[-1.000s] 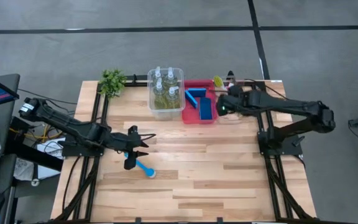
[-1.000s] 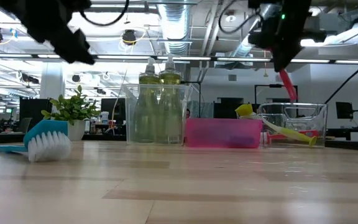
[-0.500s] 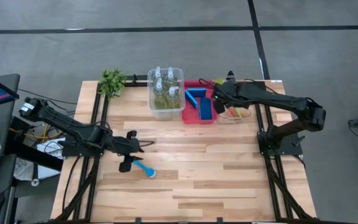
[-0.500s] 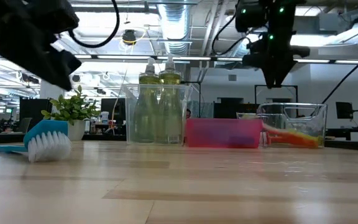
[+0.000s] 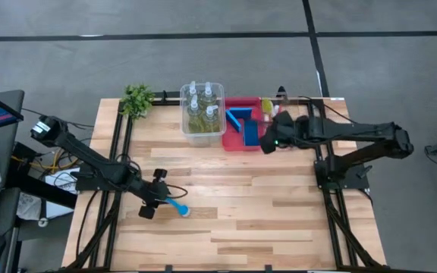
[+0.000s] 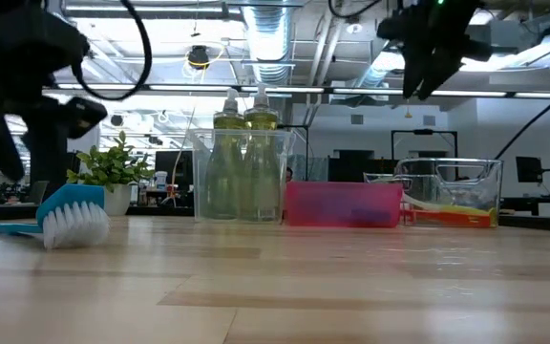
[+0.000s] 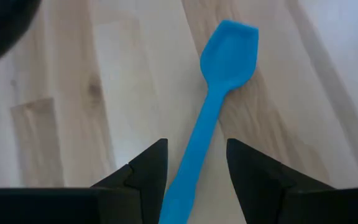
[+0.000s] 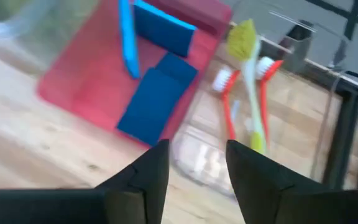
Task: Pick & Place Kitchen Sink Supplies
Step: Put the blue dish brush into the transparent bin, then return to Home Position
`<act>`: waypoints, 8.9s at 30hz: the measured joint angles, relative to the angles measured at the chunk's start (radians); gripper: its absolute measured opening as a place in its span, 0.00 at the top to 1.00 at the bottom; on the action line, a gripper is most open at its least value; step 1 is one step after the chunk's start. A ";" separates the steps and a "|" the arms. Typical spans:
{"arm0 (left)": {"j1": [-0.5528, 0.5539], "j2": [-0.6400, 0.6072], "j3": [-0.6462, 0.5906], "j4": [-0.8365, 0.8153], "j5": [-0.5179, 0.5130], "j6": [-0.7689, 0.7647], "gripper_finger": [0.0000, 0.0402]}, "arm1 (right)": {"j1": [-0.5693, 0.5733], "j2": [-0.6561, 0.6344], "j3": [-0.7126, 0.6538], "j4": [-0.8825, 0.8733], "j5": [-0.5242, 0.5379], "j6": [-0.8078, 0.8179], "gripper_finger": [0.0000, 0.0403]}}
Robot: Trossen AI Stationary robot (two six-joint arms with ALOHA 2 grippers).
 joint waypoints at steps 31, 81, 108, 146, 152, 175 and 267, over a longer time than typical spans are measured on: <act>0.036 0.135 -0.002 0.182 0.015 -0.063 0.89 | 0.444 0.218 0.000 0.517 0.095 0.149 0.75; 0.143 -0.004 0.002 0.998 0.004 -0.166 0.88 | 0.420 0.459 0.048 1.560 -0.007 -0.427 0.33; 0.144 0.024 0.003 1.017 -0.048 -0.166 0.83 | 0.404 0.459 0.060 1.556 -0.015 -0.439 0.90; 0.287 -0.408 0.001 0.528 -0.047 -0.079 0.50 | 0.259 0.057 0.060 0.738 0.052 -0.300 0.90; 0.288 -0.424 0.001 0.516 -0.047 -0.025 0.52 | 0.157 -0.052 0.060 0.525 0.052 -0.271 0.90; 0.288 -0.473 0.002 0.462 -0.078 -0.036 0.54 | -0.393 0.015 0.060 0.099 -0.119 -0.450 0.90; 0.278 -0.947 -0.085 0.119 -0.226 -0.141 0.54 | 0.699 -0.767 -0.733 0.986 0.251 -0.610 0.48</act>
